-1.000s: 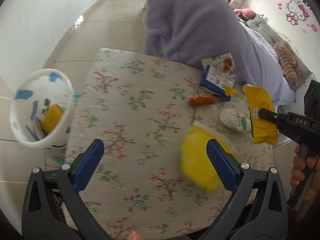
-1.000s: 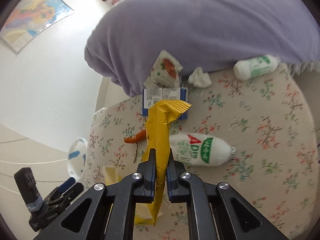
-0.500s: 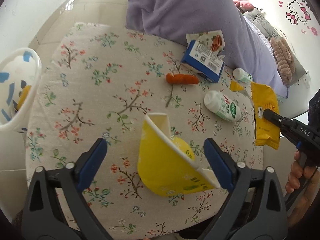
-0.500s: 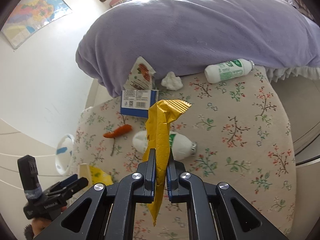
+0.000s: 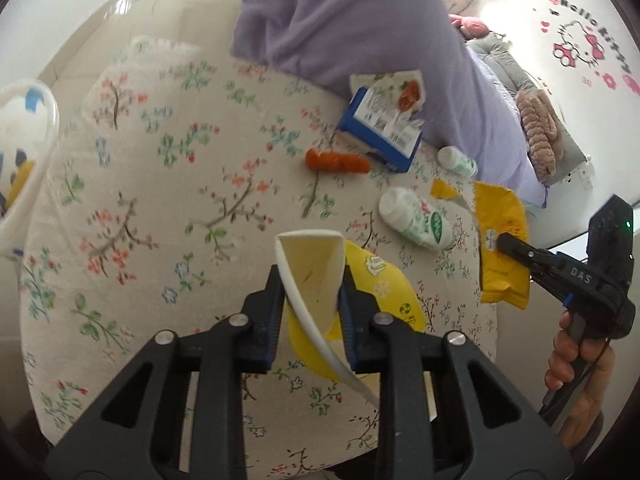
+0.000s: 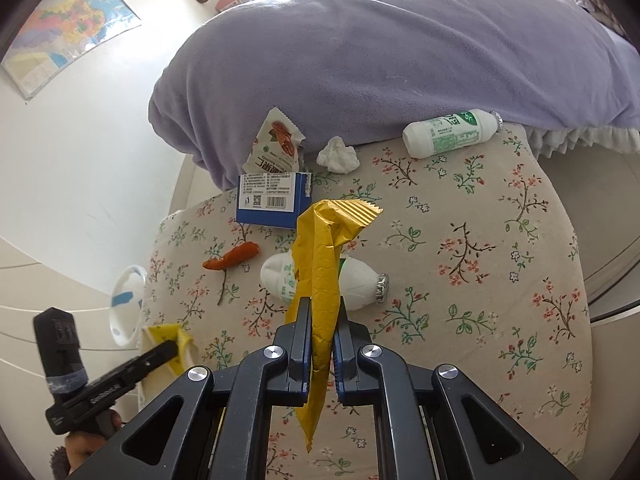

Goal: Collect trash
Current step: 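Lift and carry the yellow wrapper and yellow cup toward the white bucket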

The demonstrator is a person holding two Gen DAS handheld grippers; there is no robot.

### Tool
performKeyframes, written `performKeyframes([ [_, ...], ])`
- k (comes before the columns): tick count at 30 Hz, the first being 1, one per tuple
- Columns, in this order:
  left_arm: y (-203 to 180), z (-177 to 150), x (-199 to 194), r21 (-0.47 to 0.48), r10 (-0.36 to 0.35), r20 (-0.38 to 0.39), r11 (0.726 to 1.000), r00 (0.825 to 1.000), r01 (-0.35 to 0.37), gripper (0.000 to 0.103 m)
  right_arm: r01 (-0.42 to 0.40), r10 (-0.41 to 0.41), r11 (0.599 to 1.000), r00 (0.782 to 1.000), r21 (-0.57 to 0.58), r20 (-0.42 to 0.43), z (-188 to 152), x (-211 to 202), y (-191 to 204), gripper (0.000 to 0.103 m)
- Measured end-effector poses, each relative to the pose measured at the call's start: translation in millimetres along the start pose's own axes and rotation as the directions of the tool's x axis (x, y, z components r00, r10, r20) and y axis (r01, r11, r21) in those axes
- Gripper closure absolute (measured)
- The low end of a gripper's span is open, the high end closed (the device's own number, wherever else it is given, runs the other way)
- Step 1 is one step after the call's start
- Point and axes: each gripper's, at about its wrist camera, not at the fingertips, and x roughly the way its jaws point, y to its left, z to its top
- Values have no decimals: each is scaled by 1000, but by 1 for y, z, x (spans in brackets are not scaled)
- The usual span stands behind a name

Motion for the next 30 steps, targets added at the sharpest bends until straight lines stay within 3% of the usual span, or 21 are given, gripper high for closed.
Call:
performKeyframes([
  [15, 29, 19, -36, 1, 65, 104, 998, 992, -65, 76, -11, 11, 997, 1000, -73, -2, 5, 13, 40, 94],
  [30, 101, 23, -86, -123, 154, 195, 984, 969, -131, 76, -74, 68, 984, 997, -165, -41, 5, 41, 111, 94],
])
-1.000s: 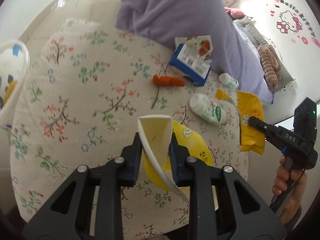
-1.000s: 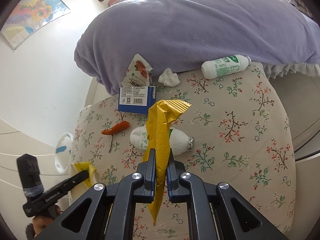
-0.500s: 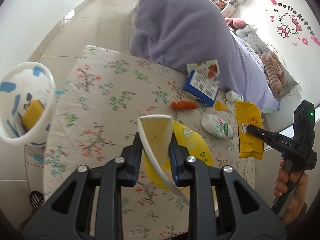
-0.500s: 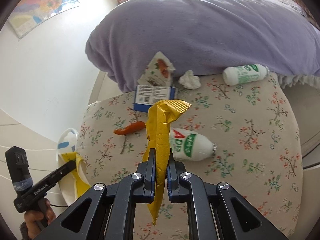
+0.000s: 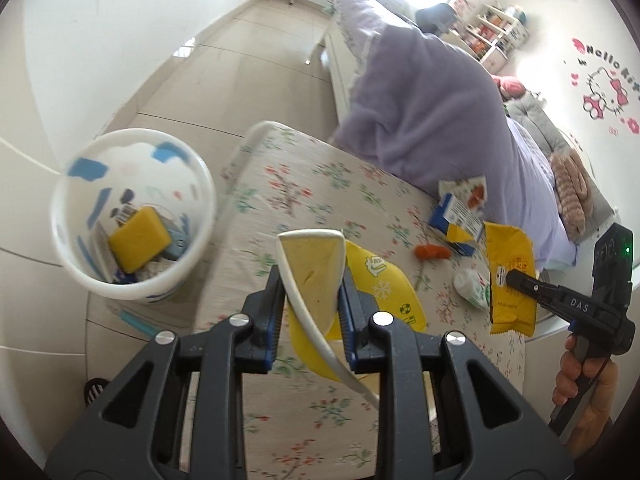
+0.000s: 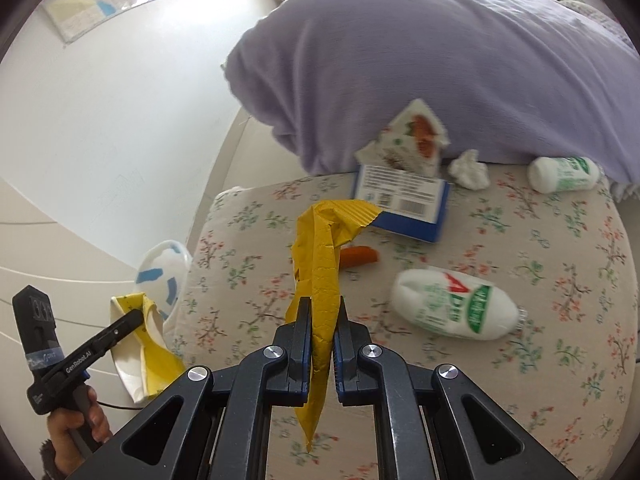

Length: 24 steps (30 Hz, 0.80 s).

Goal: Collect trash
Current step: 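Lift and carry the yellow wrapper and yellow cup toward the white bucket, then open the left gripper over the bucket while right gripper drops the yellow wrapper in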

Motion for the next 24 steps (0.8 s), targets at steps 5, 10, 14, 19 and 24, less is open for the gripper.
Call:
performKeyframes([
  [5, 19, 6, -8, -19, 43, 33, 999, 999, -43, 76, -17, 17, 999, 1000, -32, -15, 2, 13, 23, 94],
  [10, 36, 14, -17, -23, 92, 76, 996, 993, -90, 75, -36, 34, 997, 999, -64, -33, 5, 28, 48, 94],
  [14, 51, 22, -23, -29, 158, 118, 987, 980, -155, 75, -57, 53, 995, 997, -83, -49, 8, 41, 66, 94],
  [19, 69, 32, -26, -33, 254, 171, 967, 952, -253, 75, -85, 77, 991, 994, -103, -77, 9, 60, 92, 94],
  [24, 87, 38, -25, -37, 350, 226, 936, 909, -351, 74, -128, 116, 985, 988, -119, -99, 9, 81, 122, 94],
])
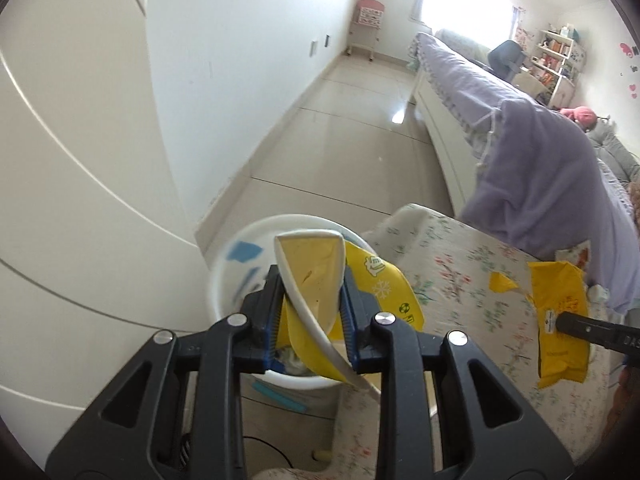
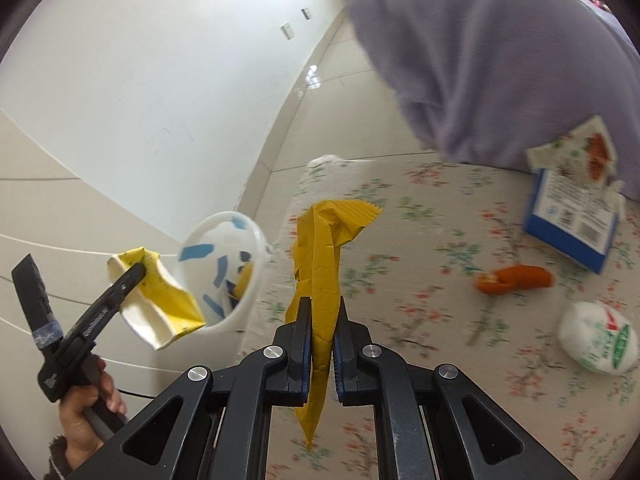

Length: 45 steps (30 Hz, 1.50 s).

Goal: Collect trash
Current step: 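Open the left gripper over the bucket while right gripper drops the yellow wrapper in, then move both open grippers back over the table toward the remaining trash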

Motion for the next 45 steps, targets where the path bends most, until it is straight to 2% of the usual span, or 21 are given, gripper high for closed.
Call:
performKeyframes([
  [5, 11, 2, 7, -3, 67, 34, 998, 997, -67, 74, -59, 59, 998, 998, -6, -23, 2, 28, 28, 94],
  [10, 23, 2, 12, -20, 116, 52, 993, 992, -115, 72, -85, 85, 996, 996, -28, -28, 2, 52, 52, 94],
  [11, 25, 3, 13, -22, 118, 48, 993, 992, -117, 67, -101, 101, 994, 995, -36, -19, 2, 56, 57, 94],
  [12, 27, 3, 15, -23, 115, 38, 993, 993, -114, 51, -115, 115, 992, 993, -43, -10, 3, 57, 60, 94],
  [13, 28, 4, 17, -28, 113, 21, 993, 993, -113, 41, -125, 125, 991, 992, -52, -3, 3, 60, 64, 94],
  [14, 31, 4, 17, -41, 123, 12, 992, 992, -123, 27, -132, 132, 989, 991, -62, 1, 4, 62, 67, 94],
  [16, 36, 3, 12, -56, 144, 23, 988, 989, -143, 24, -142, 144, 986, 990, -88, 14, 6, 67, 76, 94],
  [22, 53, -3, 12, -84, 175, -27, 981, 984, -177, 16, -160, 164, 980, 986, -119, 27, 8, 84, 93, 92],
  [24, 56, -5, 16, -85, 176, -57, 980, 983, -180, 6, -158, 165, 978, 986, -138, 34, 7, 88, 95, 91],
  [27, 58, -9, 18, -69, 181, -80, 980, 980, -186, 2, -182, 192, 970, 980, -164, 47, 7, 94, 98, 89],
  [28, 59, -10, 17, -61, 191, -78, 979, 979, -196, 2, -197, 210, 966, 976, -170, 61, 8, 95, 100, 85],
  [29, 58, -10, 16, -56, 195, -77, 978, 978, -199, 1, -189, 203, 967, 977, -169, 69, 11, 97, 101, 62],
  [30, 58, -10, 16, -52, 197, -76, 978, 978, -201, 1, -165, 179, 974, 981, -153, 78, 12, 98, 99, 23],
  [31, 58, -11, 15, -52, 197, -76, 978, 977, -201, 1, -162, 175, 978, 979, -129, 101, 13, 96, 96, 14],
  [33, 60, -11, 13, -58, 190, -79, 979, 979, -195, 1, -175, 189, 979, 971, -105, 147, 12, 90, 92, 13],
  [36, 61, -11, 13, -68, 180, -85, 980, 980, -186, 1, -174, 185, 981, 973, -90, 137, 13, 87, 89, 13],
  [45, 49, -15, 11, -51, 149, -108, 986, 983, -156, 1, -87, 102, 990, 987, -113, 128, 9, 72, 81, 13],
])
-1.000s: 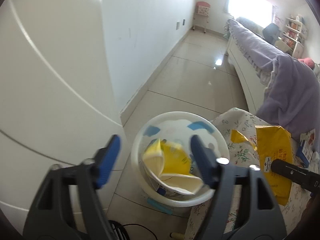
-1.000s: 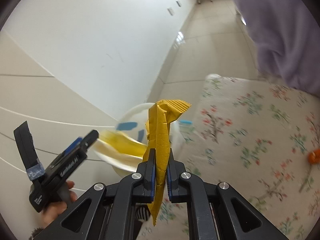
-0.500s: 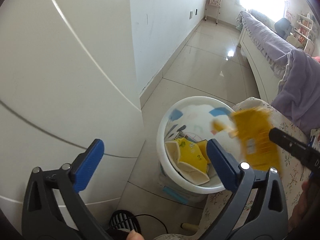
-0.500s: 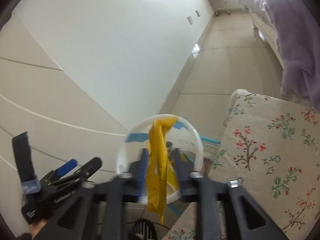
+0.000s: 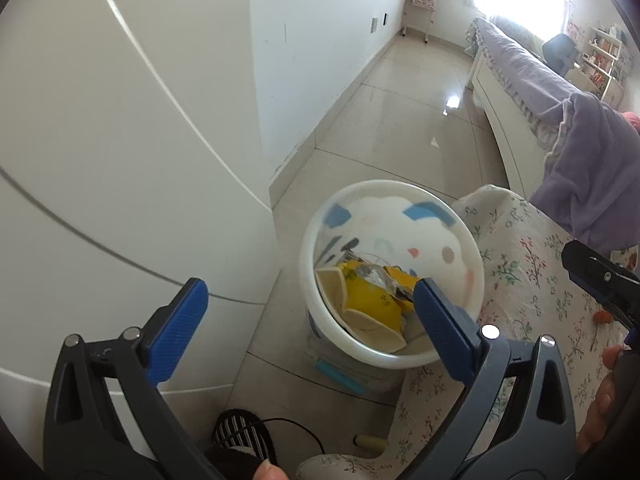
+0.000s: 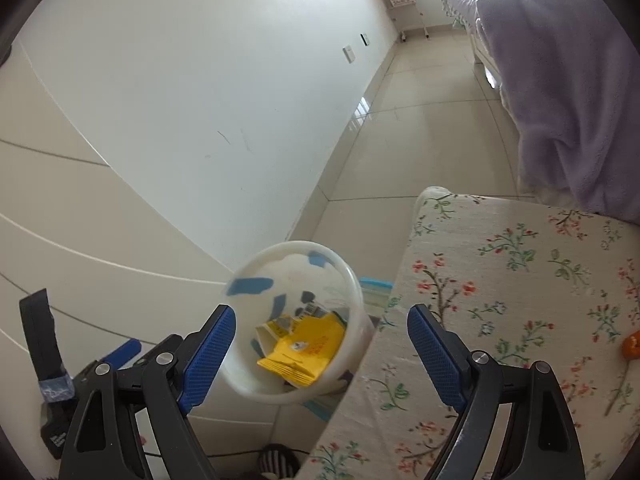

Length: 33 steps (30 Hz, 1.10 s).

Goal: Collect trash
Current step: 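Move both open grippers back over the table toward the remaining trash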

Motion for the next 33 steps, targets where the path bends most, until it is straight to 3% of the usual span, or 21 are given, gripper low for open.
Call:
performKeyframes([
  [3, -8, -3, -2, 13, -23, -15, 1000, 1000, 23, 1, 32, -32, 999, 999, -21, -4, -4, -10, -3, 11],
  [5, -15, -6, -5, 31, -32, -20, 999, 999, 33, 1, 64, -64, 997, 998, -32, 0, -4, -15, -4, 0],
  [9, -31, -11, -10, 71, -19, -42, 997, 999, 22, 1, 121, -120, 991, 992, -58, 26, -5, -32, -14, 0],
  [20, -78, -25, -28, 152, -112, -97, 980, 989, 126, 1, 260, -260, 958, 965, -117, 21, -17, -96, -56, 0],
  [26, -101, -30, -37, 185, -159, -103, 967, 982, 176, 1, 322, -323, 940, 946, -114, 6, -26, -129, -93, 0],
  [33, -131, -35, -41, 236, -161, -93, 955, 983, 179, 1, 374, -380, 922, 924, -99, -48, -32, -152, -142, 0],
])
